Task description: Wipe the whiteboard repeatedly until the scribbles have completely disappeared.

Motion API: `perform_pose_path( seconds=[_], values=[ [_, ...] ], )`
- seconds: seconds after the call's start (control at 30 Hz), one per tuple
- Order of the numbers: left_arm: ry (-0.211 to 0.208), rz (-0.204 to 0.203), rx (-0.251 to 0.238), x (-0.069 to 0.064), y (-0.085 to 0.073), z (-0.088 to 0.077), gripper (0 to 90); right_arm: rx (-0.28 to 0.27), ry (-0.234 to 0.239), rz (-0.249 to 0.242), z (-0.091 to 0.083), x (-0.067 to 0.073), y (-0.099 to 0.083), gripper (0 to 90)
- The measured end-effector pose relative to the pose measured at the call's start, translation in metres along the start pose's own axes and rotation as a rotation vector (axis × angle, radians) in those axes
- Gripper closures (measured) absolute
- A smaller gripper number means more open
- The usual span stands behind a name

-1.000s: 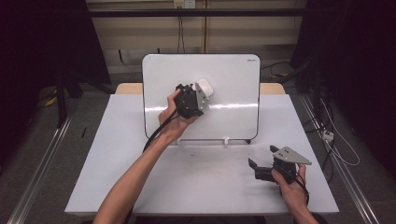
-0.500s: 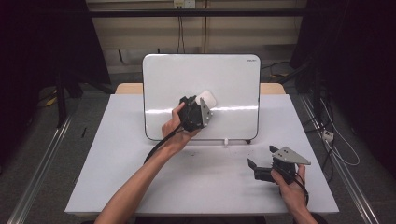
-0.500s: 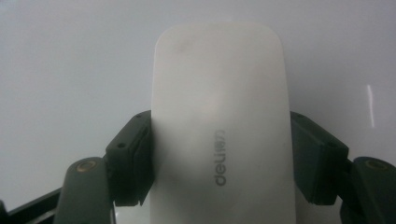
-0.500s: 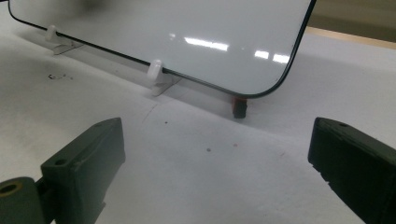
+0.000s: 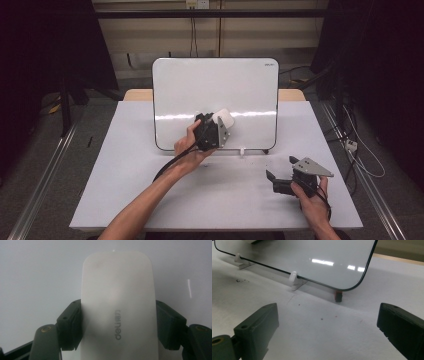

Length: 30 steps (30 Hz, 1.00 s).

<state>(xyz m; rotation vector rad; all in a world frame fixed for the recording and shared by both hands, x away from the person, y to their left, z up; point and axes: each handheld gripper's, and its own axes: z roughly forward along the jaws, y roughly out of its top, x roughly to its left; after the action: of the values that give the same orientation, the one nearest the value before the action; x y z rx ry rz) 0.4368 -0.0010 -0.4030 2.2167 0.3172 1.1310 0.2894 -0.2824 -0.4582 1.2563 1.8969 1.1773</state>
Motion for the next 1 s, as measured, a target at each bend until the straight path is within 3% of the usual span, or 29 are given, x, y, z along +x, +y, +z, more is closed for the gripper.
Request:
perform_pose_path(
  seconds=[0.17,0.4,0.5,0.8,0.9,1.0],
  values=[
    [0.045,-0.047,0.015,0.033,0.002,0.001,31.0,-0.001,0.001,0.003,-0.001,0.000,0.000,3.8],
    [0.101,-0.162,0.024,0.077,-0.004,-0.002,31.0,0.005,0.005,0.007,0.000,0.000,0.000,3.9],
    [0.126,-0.203,0.023,0.086,-0.009,-0.003,31.0,0.001,0.001,0.006,0.001,-0.001,0.000,3.9],
    [0.146,-0.217,0.039,0.079,-0.004,-0.001,31.0,0.004,0.000,0.003,0.002,0.001,0.001,3.9],
    [0.125,-0.194,0.024,0.066,0.000,0.001,31.0,0.006,0.001,-0.001,0.003,0.002,0.002,3.9],
    [0.106,-0.161,0.017,0.045,0.006,0.004,31.0,0.006,0.003,-0.003,0.004,0.003,0.002,3.9]
  ],
)
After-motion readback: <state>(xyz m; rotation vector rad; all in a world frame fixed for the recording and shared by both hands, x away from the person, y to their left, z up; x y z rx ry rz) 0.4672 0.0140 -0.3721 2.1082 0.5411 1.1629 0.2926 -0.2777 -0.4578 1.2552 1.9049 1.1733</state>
